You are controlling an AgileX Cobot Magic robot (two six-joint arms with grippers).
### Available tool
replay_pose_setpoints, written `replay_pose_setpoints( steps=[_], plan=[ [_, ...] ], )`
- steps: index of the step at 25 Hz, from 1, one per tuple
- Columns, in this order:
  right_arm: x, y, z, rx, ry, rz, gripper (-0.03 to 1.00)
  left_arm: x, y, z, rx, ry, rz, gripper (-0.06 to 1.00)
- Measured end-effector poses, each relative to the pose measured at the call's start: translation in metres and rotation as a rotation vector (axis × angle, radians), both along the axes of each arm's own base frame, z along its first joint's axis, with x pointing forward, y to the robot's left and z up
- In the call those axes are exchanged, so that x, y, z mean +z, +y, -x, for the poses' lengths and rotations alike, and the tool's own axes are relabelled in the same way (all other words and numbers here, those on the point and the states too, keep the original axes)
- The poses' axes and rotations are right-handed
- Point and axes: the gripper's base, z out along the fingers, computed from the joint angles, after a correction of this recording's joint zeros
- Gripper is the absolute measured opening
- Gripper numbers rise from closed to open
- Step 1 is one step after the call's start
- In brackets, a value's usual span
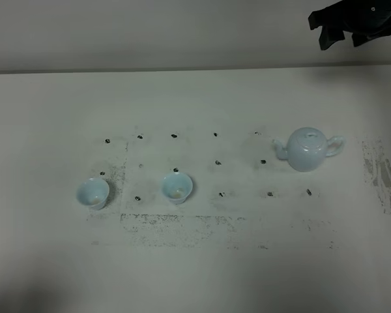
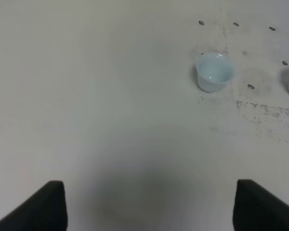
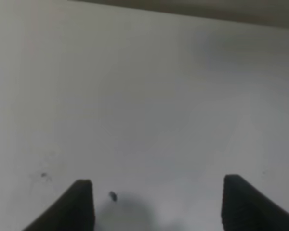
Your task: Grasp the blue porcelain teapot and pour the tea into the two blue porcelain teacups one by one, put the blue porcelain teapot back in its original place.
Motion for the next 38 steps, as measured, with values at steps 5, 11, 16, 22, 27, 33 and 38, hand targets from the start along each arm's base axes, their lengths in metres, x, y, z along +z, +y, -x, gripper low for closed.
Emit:
replay_pose_setpoints(
  steps=[5,11,16,22,27,33,38],
  plan=[
    [0.011,-0.006,0.043,0.007,0.074,0.046,0.54,0.000,0.000,0.000,0.000,0.000,0.000,0.67],
    [-0.008,-0.011,0.100,0.062,0.225,0.092,0.54,0.000,0.000,0.000,0.000,0.000,0.000,0.67],
    [-0.026,-0.013,0.129,0.077,0.326,0.098,0.54,0.000,0.000,0.000,0.000,0.000,0.000,0.67],
    [-0.031,-0.013,0.122,0.070,0.240,0.096,0.54,0.000,0.000,0.000,0.000,0.000,0.000,0.67],
    [-0.052,-0.012,0.101,0.045,0.166,0.088,0.54,0.000,0.000,0.000,0.000,0.000,0.000,0.67],
    [-0.087,-0.024,0.068,-0.024,0.135,0.072,0.54,0.000,0.000,0.000,-0.001,0.000,0.001,0.67],
    [-0.105,-0.036,0.056,-0.060,0.110,0.070,0.54,0.000,0.000,0.000,-0.001,0.000,0.001,0.67]
  ],
)
